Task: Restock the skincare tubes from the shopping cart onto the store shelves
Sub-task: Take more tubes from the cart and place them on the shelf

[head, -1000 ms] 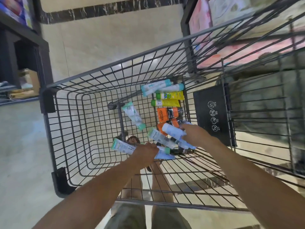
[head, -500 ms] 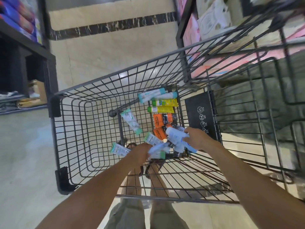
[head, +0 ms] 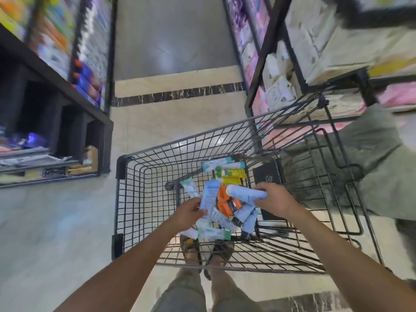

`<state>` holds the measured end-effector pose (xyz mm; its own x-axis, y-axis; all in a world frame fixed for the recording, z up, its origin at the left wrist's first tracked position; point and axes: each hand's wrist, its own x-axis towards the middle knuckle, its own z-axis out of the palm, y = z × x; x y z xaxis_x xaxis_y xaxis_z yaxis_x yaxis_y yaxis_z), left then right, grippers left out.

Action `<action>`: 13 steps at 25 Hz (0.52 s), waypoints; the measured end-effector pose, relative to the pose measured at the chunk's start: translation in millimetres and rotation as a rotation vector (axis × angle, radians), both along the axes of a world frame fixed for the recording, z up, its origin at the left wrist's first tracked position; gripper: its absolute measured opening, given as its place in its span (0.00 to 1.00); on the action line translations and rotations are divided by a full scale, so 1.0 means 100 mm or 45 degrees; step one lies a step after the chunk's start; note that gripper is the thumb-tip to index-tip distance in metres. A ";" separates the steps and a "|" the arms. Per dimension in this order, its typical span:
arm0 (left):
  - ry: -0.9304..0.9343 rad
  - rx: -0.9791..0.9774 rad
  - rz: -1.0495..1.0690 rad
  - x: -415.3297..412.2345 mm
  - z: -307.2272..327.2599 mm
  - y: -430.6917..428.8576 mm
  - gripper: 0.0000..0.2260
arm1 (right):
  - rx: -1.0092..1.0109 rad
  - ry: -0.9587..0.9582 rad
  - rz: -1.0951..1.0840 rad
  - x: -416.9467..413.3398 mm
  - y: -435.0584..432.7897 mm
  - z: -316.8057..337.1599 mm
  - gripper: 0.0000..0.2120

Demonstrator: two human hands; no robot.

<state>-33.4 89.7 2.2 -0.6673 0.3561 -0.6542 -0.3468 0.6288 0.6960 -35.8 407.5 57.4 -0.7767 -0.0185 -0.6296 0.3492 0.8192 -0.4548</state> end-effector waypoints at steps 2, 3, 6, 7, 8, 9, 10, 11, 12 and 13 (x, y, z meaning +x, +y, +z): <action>-0.011 0.080 0.138 0.00 0.27 -0.06 0.10 | -0.059 0.136 -0.063 -0.02 -0.09 0.30 0.15; -0.021 0.121 0.215 0.01 0.40 -0.09 0.11 | -0.096 0.198 -0.105 -0.04 -0.16 0.44 0.13; -0.015 0.234 0.383 0.05 0.81 -0.19 0.15 | -0.273 0.347 -0.309 -0.12 -0.38 0.75 0.11; -0.013 0.273 0.434 0.07 0.92 -0.24 0.16 | -0.369 0.366 -0.399 -0.16 -0.47 0.83 0.10; -0.024 0.311 0.487 0.08 1.01 -0.28 0.17 | -0.480 0.383 -0.483 -0.19 -0.56 0.90 0.10; -0.030 0.343 0.538 0.09 1.09 -0.33 0.19 | -0.581 0.398 -0.560 -0.22 -0.64 0.95 0.09; -0.016 0.353 0.592 0.11 1.17 -0.41 0.20 | -0.670 0.412 -0.614 -0.24 -0.76 1.02 0.08; 0.007 0.355 0.637 0.13 1.24 -0.49 0.21 | -0.752 0.419 -0.650 -0.27 -0.89 1.10 0.06; 0.036 0.364 0.682 0.15 1.30 -0.59 0.21 | -0.834 0.413 -0.672 -0.29 -1.03 1.16 0.03; 0.069 0.387 0.733 0.17 1.36 -0.69 0.21 | -0.907 0.391 -0.679 -0.31 -1.17 1.22 0.02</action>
